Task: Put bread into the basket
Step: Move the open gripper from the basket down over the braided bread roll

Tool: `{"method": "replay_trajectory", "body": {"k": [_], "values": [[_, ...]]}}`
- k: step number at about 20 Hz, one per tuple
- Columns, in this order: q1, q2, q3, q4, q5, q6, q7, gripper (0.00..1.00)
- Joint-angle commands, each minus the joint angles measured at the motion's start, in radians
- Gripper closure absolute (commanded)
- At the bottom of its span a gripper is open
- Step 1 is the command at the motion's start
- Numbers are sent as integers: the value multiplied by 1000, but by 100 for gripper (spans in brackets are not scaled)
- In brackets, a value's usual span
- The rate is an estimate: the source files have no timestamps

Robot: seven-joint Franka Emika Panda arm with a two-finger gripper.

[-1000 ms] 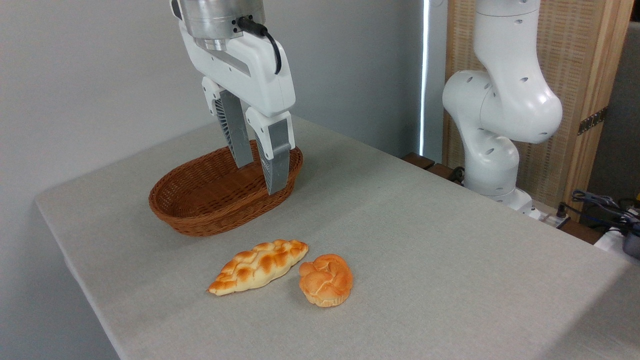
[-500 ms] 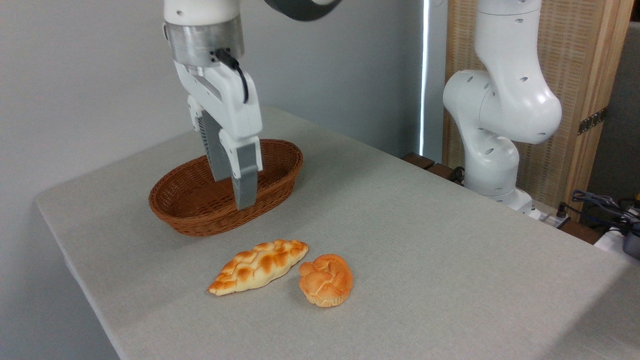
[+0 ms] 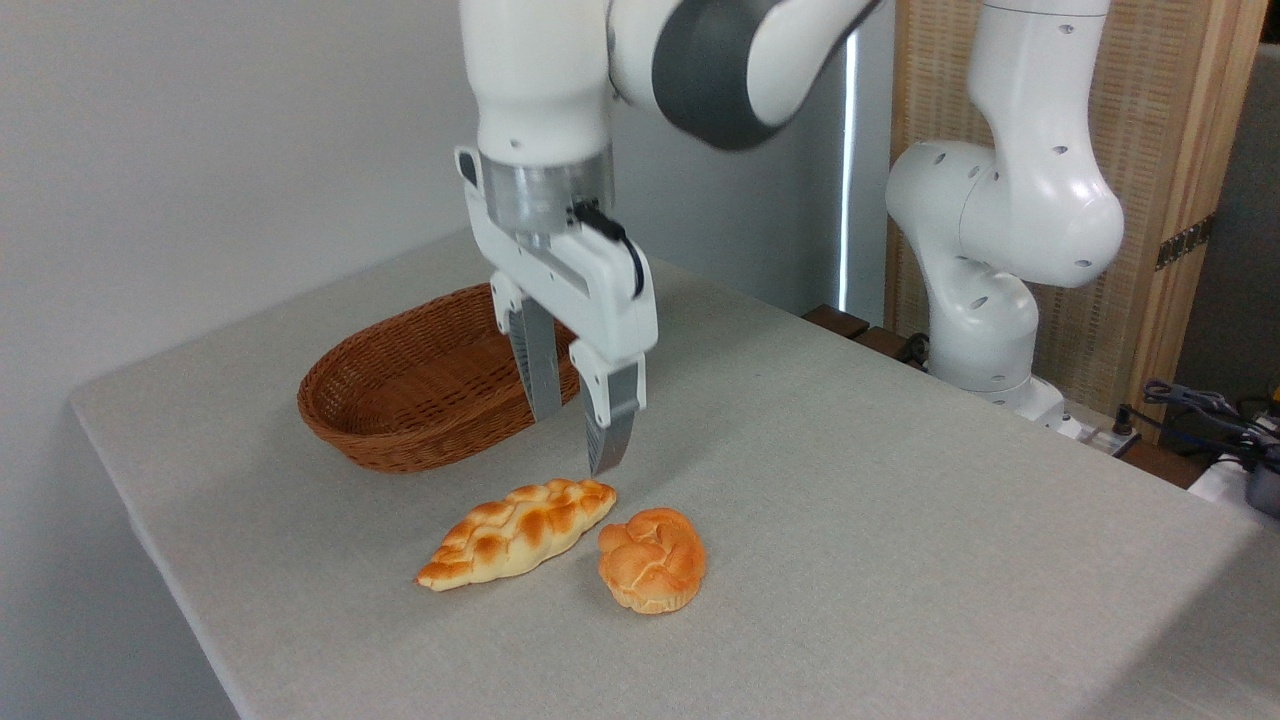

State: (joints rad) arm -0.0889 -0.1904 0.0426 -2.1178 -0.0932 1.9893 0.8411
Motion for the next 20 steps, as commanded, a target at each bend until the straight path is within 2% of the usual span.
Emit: {"method": "replay_trajectory", "body": {"k": [1,3,6,9,20], "values": [[4,-11,0,-44,-26,71,-13,0],[3,17,-1,-44,-81,141,-28,0],[0,55,-23,-42,-94,176,-36,0],[-5,84,-36,-42,-148,232,-42,0],[-8,118,-72,-44,-138,252,-34,0]]}}
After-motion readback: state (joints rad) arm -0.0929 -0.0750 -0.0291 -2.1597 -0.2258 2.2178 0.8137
